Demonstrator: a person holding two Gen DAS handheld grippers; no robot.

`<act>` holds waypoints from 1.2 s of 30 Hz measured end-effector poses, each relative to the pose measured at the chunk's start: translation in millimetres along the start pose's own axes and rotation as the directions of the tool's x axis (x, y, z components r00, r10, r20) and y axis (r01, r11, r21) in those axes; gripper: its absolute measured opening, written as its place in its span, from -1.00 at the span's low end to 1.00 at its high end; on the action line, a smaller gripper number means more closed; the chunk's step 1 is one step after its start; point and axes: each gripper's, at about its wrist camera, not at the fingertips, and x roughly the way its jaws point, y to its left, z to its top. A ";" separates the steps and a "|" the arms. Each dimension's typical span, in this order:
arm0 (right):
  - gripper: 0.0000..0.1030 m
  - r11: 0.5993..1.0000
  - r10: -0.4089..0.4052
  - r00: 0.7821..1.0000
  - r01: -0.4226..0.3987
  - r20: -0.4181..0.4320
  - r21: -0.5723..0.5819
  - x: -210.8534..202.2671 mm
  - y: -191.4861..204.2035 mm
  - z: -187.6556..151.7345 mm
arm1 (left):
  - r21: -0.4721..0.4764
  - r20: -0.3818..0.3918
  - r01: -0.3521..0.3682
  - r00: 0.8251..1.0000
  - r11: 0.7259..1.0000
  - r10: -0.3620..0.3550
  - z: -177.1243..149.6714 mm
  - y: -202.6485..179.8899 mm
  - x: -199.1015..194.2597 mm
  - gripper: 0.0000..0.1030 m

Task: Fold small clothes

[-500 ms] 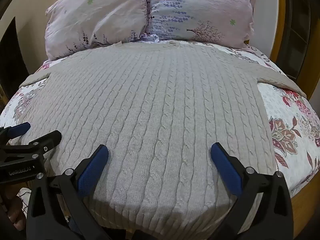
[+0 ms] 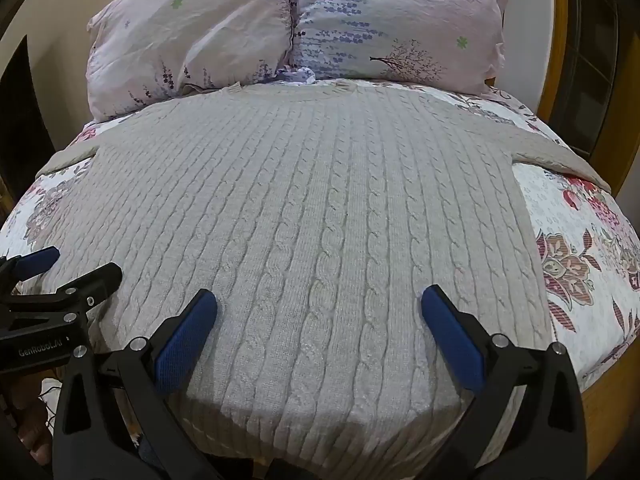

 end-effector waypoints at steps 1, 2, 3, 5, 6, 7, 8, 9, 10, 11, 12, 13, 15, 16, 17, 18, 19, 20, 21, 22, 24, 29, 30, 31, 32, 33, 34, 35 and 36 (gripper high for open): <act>0.97 1.000 0.000 1.000 0.000 0.000 0.000 0.0 0.0 0.0 | 0.000 0.000 0.000 1.000 1.000 0.000 0.0 0.0 0.0 0.96; 0.97 1.000 0.000 1.000 0.000 0.000 0.000 0.0 0.0 0.0 | 0.000 0.001 0.000 1.000 1.000 0.000 0.0 0.0 0.0 0.96; 0.97 1.000 0.000 1.000 0.000 0.000 0.000 0.0 -0.1 0.0 | 0.000 0.003 0.001 1.000 1.000 -0.001 -0.3 0.2 -0.1 0.96; 0.97 1.000 0.000 1.000 0.000 0.000 0.000 0.0 -0.1 0.0 | -0.001 0.006 0.000 1.000 1.000 0.000 -1.0 -2.8 -2.9 0.96; 0.97 1.000 0.000 1.000 0.000 0.000 0.000 0.0 -0.1 -0.1 | -0.002 0.005 0.001 1.000 1.000 -0.001 -2.7 -3.1 -4.7 0.96; 0.97 1.000 0.000 1.000 0.000 0.000 0.000 0.0 -0.1 -0.1 | -0.002 0.005 0.000 1.000 1.000 0.000 -3.0 -3.2 -4.8 0.96; 0.97 1.000 0.000 1.000 0.000 0.000 0.000 0.1 -0.1 -0.1 | -0.002 0.005 0.000 1.000 1.000 0.000 -3.5 -4.2 -2.9 0.96; 0.97 1.000 0.000 1.000 0.000 0.000 0.000 0.1 -0.1 -0.2 | -0.002 0.006 0.000 1.000 1.000 0.000 -3.4 -4.2 -2.9 0.96; 0.97 1.000 0.000 1.000 0.000 0.000 0.000 0.1 -0.1 -0.2 | -0.002 0.006 0.000 1.000 1.000 0.000 -3.4 -4.2 -3.0 0.96; 0.97 1.000 0.000 1.000 0.000 0.000 0.000 0.1 -0.1 -0.2 | -0.001 0.006 0.000 1.000 1.000 0.000 -3.5 -4.2 -2.9 0.96; 0.97 1.000 0.000 1.000 0.000 -0.001 0.000 0.1 -0.1 -0.2 | -0.001 0.006 0.000 1.000 1.000 0.000 -3.5 -4.1 -2.9 0.97; 0.97 1.000 0.000 1.000 0.000 -0.001 0.000 0.1 -0.1 -0.3 | -0.001 0.006 0.000 1.000 1.000 0.000 -3.7 -4.4 -3.1 0.96; 0.97 1.000 0.000 1.000 0.000 -0.001 0.000 0.2 -0.2 -0.2 | -0.001 0.006 0.000 1.000 1.000 0.000 -3.6 -4.1 -3.0 0.96; 0.97 1.000 0.000 1.000 0.000 -0.001 0.000 0.2 -0.3 -0.2 | -0.001 0.006 0.000 1.000 1.000 0.000 -3.7 -4.1 -3.0 0.96; 0.97 1.000 0.000 1.000 0.000 -0.001 0.001 0.2 -0.4 -0.2 | 0.000 0.006 0.000 1.000 1.000 0.000 -3.7 -4.1 -2.9 0.96; 0.97 1.000 0.000 1.000 0.000 -0.001 0.000 0.2 -0.4 -0.1 | 0.000 0.007 0.000 1.000 1.000 0.000 -3.7 -4.0 -2.9 0.96; 0.97 1.000 0.000 1.000 0.000 -0.001 0.001 0.2 -0.5 -0.1 | 0.000 0.007 0.000 1.000 1.000 0.000 -3.8 -4.1 -2.9 0.96; 0.97 1.000 0.000 1.000 0.000 -0.001 0.001 0.2 -0.6 -0.1 | 0.000 0.007 0.000 1.000 1.000 0.000 -3.7 -4.0 -2.9 0.96; 0.97 1.000 -0.001 1.000 0.001 -0.001 0.000 0.2 -0.6 -0.1 | 0.000 0.007 0.000 1.000 1.000 0.000 -3.7 -4.0 -2.9 0.96; 0.97 1.000 0.000 1.000 0.000 -0.002 0.001 0.3 -0.7 0.0 | 0.000 0.006 0.000 1.000 1.000 0.000 -4.1 -4.6 -3.3 0.96; 0.97 1.000 -0.001 1.000 0.001 -0.002 0.001 0.4 -0.7 0.0 | 0.000 0.007 0.000 1.000 1.000 0.000 -3.8 -4.0 -2.9 0.96; 0.97 1.000 -0.001 1.000 0.001 -0.003 0.001 0.9 -0.4 0.3 | 0.000 0.007 0.000 1.000 1.000 0.000 -4.3 -4.3 -3.1 0.96; 0.97 1.000 -0.001 1.000 0.001 -0.002 0.001 1.0 -0.3 0.3 | 0.001 0.009 0.000 1.000 1.000 0.000 -4.1 -4.0 -2.9 0.96; 0.97 1.000 -0.001 1.000 0.001 -0.001 0.002 0.9 -0.4 0.0 | 0.001 0.010 0.000 1.000 1.000 0.000 -2.6 -2.6 -3.2 0.97; 0.97 1.000 -0.002 1.000 0.002 -0.001 0.002 0.8 -0.3 -0.2 | 0.001 0.010 0.000 1.000 1.000 0.000 -2.4 -2.7 -3.2 0.97; 0.97 1.000 -0.003 1.000 0.003 -0.002 0.003 0.6 -0.2 -0.4 | 0.001 0.010 0.000 1.000 1.000 0.000 -2.5 -2.6 -3.2 0.97; 0.97 1.000 -0.003 1.000 0.003 -0.003 0.003 1.8 -0.1 -1.8 | 0.001 0.010 0.000 1.000 1.000 0.000 -2.6 -2.6 -3.3 0.97; 0.97 1.000 -0.003 1.000 0.003 -0.003 0.003 2.2 0.0 -2.8 | 0.001 0.010 -0.001 1.000 1.000 0.001 -2.7 -2.8 -3.3 0.97; 0.97 1.000 -0.003 1.000 0.003 -0.003 0.003 1.4 0.6 -0.6 | 0.001 0.010 -0.001 1.000 1.000 0.001 -2.6 -2.6 -3.1 0.97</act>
